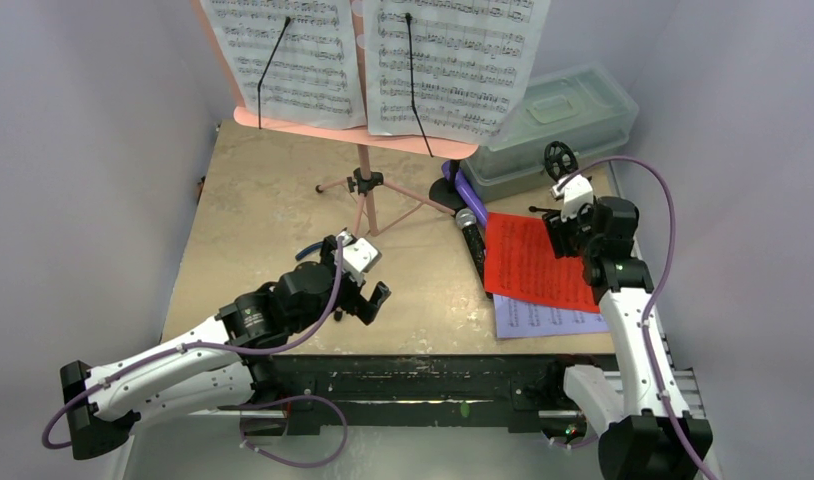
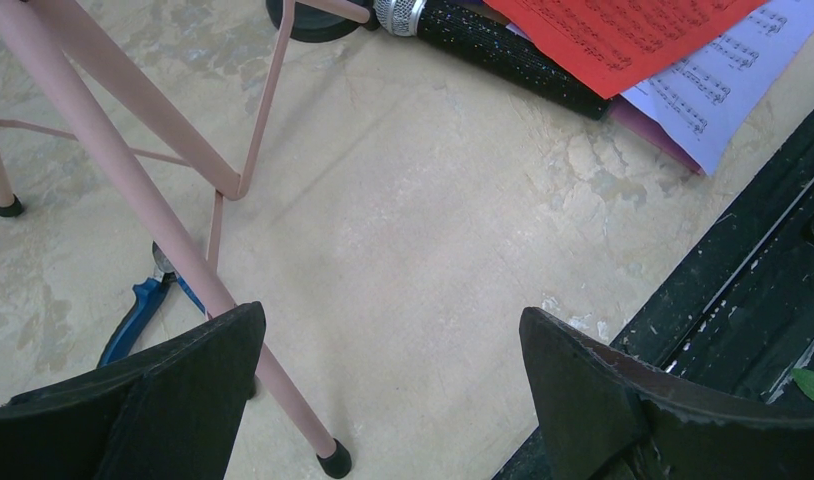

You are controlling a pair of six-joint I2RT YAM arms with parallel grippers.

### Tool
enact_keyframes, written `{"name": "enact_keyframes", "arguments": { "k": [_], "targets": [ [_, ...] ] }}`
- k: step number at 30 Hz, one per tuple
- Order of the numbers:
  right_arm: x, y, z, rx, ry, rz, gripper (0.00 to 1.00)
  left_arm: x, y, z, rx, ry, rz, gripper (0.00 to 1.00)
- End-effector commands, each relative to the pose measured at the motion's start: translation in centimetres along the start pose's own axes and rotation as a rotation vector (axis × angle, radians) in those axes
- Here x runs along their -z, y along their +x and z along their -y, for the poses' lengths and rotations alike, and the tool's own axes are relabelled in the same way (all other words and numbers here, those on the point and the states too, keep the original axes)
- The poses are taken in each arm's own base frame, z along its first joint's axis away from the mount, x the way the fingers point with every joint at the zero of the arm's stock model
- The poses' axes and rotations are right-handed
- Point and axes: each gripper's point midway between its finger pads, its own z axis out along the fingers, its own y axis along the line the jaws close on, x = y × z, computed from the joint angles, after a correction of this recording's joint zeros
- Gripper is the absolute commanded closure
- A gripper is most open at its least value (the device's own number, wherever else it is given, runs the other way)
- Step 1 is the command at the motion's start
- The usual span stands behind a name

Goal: Pack up the instrument practice props
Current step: Place the sheet music at the center of the board.

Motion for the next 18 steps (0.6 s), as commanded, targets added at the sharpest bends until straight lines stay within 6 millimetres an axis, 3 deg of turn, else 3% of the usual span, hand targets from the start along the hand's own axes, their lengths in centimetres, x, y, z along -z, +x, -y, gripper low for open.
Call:
{"name": "enact_keyframes", "arguments": {
  "k": [1, 9, 15, 18],
  "targets": [
    [2.7, -4.3, -3.7, -0.022, -0.238, 0.164, 0.39, 0.5, -1.4, 0.1, 0.028, 0.015, 0.050, 0.01],
    [5.6, -5.3, -9.8, -0.004, -0.573, 0.298, 0.37, 1.8, -3.5, 0.7, 0.062, 0.067, 0.161, 0.00],
    [7.0, -5.4, -11.3, 0.043, -0.658, 0.359, 0.33, 2.7, -6.0, 1.6, 0.143, 0.129, 0.290, 0.00],
    [7.3, -5.3, -11.5, 0.057, -0.668, 0.369, 0.31, 3.1, -8.1, 2.1, 0.197, 0.161, 0.347, 0.01]
  ]
}}
